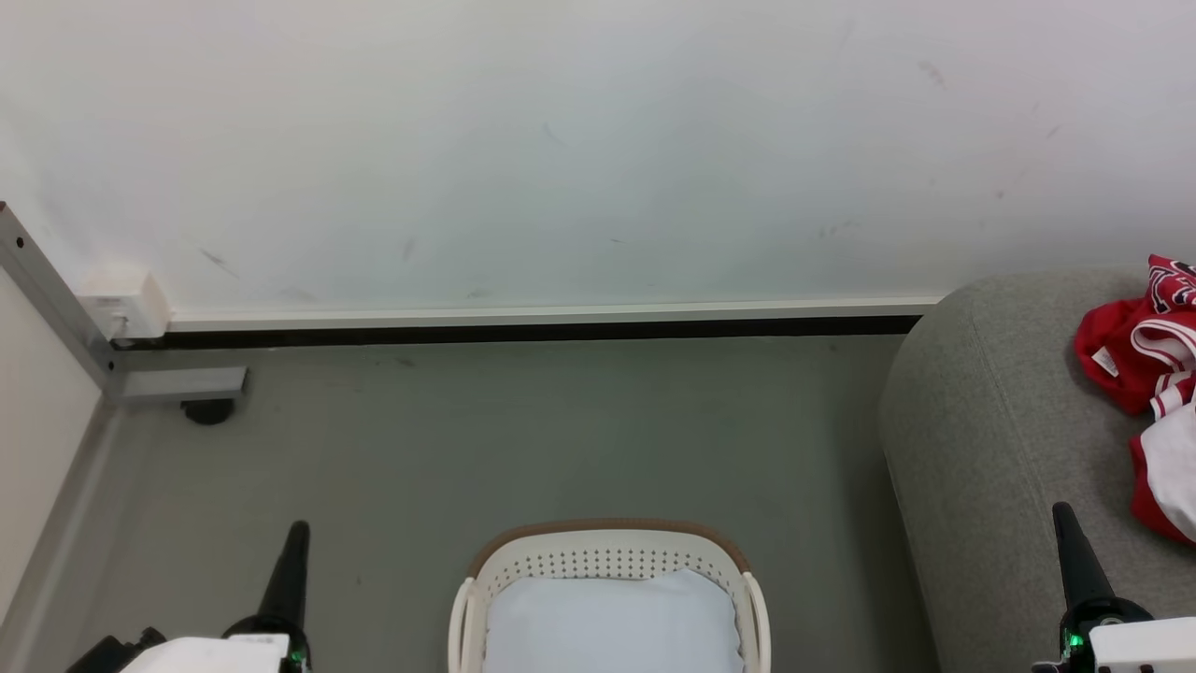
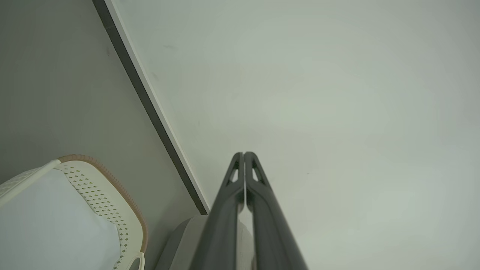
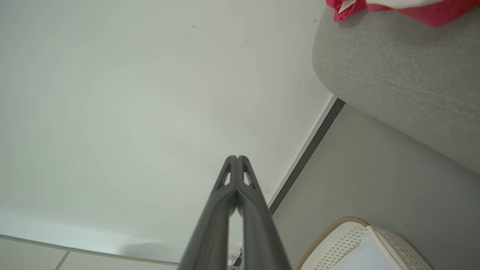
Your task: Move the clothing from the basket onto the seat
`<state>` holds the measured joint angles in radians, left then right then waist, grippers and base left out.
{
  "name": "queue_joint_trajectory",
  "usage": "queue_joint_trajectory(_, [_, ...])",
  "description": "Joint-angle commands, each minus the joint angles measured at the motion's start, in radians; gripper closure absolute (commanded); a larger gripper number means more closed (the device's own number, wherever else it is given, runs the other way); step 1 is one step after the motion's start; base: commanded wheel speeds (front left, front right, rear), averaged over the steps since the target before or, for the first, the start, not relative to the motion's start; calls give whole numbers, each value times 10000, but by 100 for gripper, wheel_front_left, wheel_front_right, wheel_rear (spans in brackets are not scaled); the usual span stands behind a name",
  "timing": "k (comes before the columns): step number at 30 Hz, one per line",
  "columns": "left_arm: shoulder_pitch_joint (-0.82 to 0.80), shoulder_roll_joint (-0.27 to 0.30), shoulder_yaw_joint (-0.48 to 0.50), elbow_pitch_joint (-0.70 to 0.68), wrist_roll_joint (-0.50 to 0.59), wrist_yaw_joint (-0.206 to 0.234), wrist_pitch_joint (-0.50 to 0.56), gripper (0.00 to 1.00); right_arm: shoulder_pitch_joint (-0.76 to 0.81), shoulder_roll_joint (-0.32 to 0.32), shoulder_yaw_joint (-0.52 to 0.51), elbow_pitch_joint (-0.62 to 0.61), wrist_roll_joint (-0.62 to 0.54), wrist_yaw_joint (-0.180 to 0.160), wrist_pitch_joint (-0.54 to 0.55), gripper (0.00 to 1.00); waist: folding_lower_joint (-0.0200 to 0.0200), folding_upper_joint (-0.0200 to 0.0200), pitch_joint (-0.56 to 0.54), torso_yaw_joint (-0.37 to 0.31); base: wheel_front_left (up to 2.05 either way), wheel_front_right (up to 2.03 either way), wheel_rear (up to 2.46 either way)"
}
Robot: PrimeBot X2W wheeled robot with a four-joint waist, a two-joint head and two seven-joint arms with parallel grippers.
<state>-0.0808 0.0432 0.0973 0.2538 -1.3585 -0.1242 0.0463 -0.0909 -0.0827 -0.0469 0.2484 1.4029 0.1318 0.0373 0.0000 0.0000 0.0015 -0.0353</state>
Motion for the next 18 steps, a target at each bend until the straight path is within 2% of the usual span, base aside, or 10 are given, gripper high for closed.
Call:
queue_joint_trajectory(1, [-151,93,57,-77,-256,-60,72,100,-163,11,-93,-90,197,-14,45,100,0,0,0,10,0,0,0])
queue_joint_trajectory(18, [-244,104,130,-91,-1523,-77,416,100,-186,133,-377,-77,1303,-18,413,100,0,0,8,182,0,0,0])
